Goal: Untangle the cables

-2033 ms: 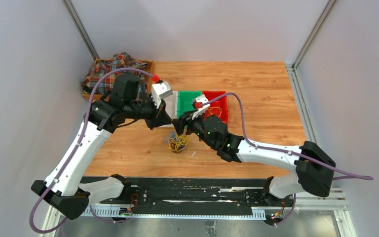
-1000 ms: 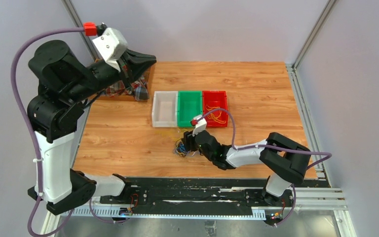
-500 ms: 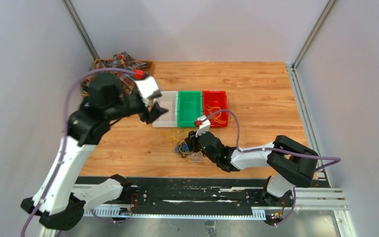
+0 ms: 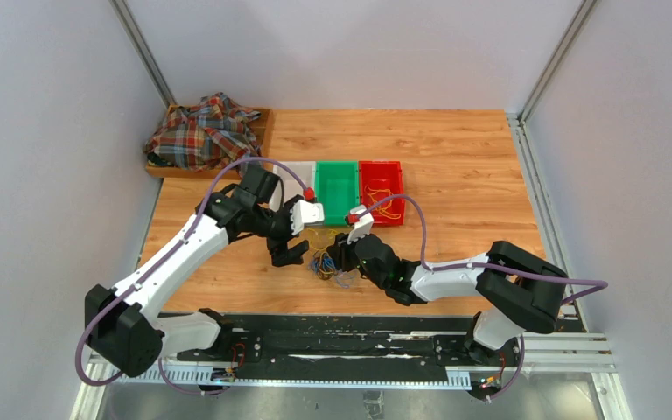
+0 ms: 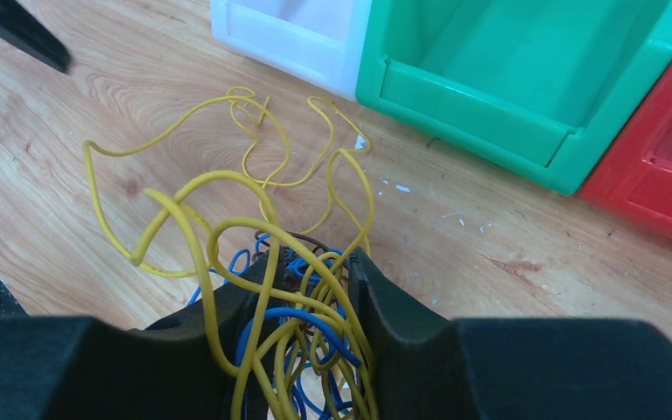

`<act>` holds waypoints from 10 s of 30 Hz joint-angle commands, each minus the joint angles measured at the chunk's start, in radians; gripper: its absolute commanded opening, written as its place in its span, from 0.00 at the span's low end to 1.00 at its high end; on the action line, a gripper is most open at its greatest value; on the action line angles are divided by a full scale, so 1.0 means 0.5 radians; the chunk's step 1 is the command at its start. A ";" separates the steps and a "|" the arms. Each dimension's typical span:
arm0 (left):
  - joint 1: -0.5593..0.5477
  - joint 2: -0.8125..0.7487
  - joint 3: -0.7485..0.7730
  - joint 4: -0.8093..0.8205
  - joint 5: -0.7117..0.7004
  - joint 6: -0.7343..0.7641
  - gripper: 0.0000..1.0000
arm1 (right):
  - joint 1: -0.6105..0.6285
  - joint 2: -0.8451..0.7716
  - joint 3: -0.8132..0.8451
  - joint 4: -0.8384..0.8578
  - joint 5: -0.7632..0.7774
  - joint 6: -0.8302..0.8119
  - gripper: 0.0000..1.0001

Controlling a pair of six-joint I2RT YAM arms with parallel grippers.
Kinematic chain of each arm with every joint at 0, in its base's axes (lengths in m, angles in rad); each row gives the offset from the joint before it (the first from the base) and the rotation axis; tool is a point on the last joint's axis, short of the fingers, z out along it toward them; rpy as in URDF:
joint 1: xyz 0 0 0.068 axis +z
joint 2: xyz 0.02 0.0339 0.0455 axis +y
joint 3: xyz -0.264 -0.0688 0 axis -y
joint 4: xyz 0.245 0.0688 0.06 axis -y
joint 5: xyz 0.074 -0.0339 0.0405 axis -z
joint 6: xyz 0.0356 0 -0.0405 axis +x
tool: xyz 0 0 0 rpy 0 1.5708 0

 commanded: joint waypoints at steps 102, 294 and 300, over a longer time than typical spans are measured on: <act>-0.488 0.306 1.943 0.300 -0.593 -0.668 0.00 | -0.049 -0.868 0.075 -0.629 0.454 -0.105 0.77; -0.380 -0.023 0.955 0.083 -0.530 -0.665 0.00 | -0.350 -1.116 0.229 -0.583 -0.681 -0.261 0.65; -0.392 -0.004 1.036 0.053 -0.507 -0.802 0.01 | -0.232 -1.137 0.211 -0.356 -0.513 -0.378 0.70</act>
